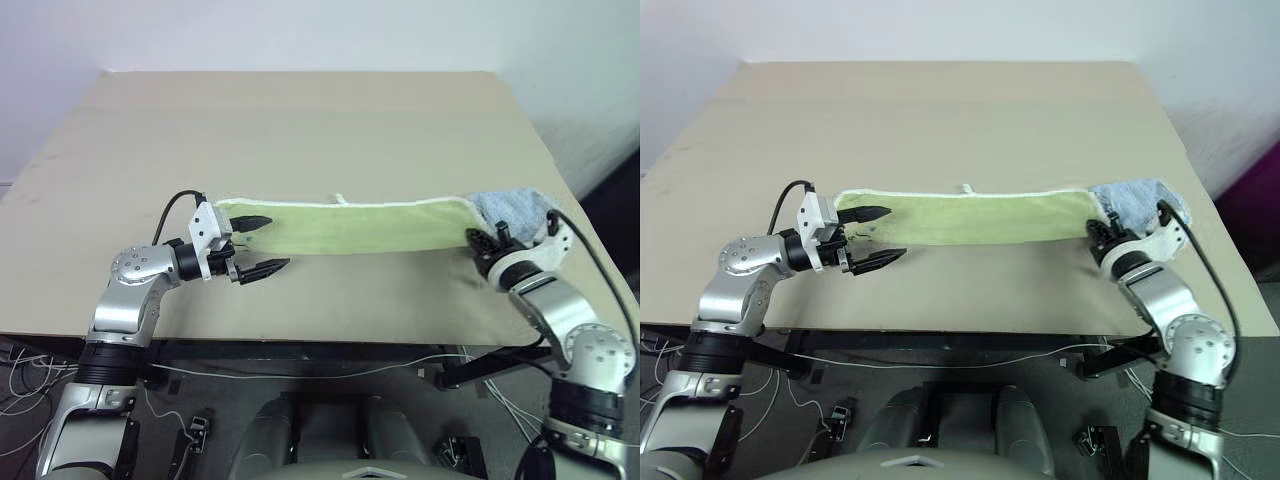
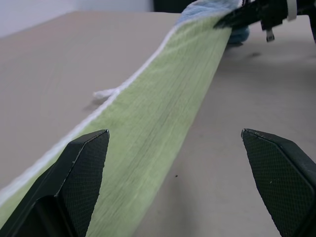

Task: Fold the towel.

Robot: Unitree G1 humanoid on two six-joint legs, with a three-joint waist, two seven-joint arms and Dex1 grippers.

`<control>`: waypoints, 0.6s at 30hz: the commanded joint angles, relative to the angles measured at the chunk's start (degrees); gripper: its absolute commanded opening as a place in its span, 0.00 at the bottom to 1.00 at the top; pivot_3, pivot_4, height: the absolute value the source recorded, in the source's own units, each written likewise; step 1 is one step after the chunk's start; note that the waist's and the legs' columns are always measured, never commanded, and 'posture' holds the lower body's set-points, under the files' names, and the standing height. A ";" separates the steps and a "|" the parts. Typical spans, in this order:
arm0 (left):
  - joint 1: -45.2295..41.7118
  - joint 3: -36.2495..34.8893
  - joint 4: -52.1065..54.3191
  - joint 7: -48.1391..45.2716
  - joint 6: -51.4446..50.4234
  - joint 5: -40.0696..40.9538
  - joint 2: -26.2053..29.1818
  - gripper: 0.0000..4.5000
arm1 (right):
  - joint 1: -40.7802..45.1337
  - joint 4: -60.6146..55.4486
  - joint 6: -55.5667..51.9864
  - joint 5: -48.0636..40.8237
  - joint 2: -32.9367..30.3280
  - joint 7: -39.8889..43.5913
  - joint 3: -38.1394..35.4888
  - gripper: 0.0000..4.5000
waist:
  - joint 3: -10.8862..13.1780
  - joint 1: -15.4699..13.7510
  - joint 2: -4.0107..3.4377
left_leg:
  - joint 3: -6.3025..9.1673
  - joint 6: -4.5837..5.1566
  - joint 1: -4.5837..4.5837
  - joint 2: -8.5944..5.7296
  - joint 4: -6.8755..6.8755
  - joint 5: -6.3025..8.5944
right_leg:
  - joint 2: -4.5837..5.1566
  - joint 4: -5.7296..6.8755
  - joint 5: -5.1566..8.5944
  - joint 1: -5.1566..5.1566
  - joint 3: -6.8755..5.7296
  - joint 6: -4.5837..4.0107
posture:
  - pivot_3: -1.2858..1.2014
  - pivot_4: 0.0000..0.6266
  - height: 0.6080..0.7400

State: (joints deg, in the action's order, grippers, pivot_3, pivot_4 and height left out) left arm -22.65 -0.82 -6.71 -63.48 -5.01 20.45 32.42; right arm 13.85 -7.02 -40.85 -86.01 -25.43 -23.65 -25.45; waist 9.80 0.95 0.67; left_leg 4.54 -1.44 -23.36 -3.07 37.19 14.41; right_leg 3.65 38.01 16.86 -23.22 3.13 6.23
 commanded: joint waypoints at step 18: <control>1.60 -0.78 3.49 4.14 1.17 0.23 -1.69 1.00 | 26.38 5.84 -1.82 51.71 -5.67 48.72 44.27 0.00 | 0.02 0.03 0.01 | 0.05 -0.01 -0.07 0.02 -0.02 0.00 | 0.01 -0.07 0.00 -0.10 -0.06 0.00 | 0.52 0.24 1.00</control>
State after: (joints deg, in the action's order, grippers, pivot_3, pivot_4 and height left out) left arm -21.32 -0.85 -5.67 -59.90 -4.45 20.43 30.65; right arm 38.79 -2.57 -44.79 -37.55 -31.94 23.39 18.03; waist 9.82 0.99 0.68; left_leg 4.59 -1.45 -23.43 -3.05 37.17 14.41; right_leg 3.67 37.94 16.86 -23.33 3.07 6.23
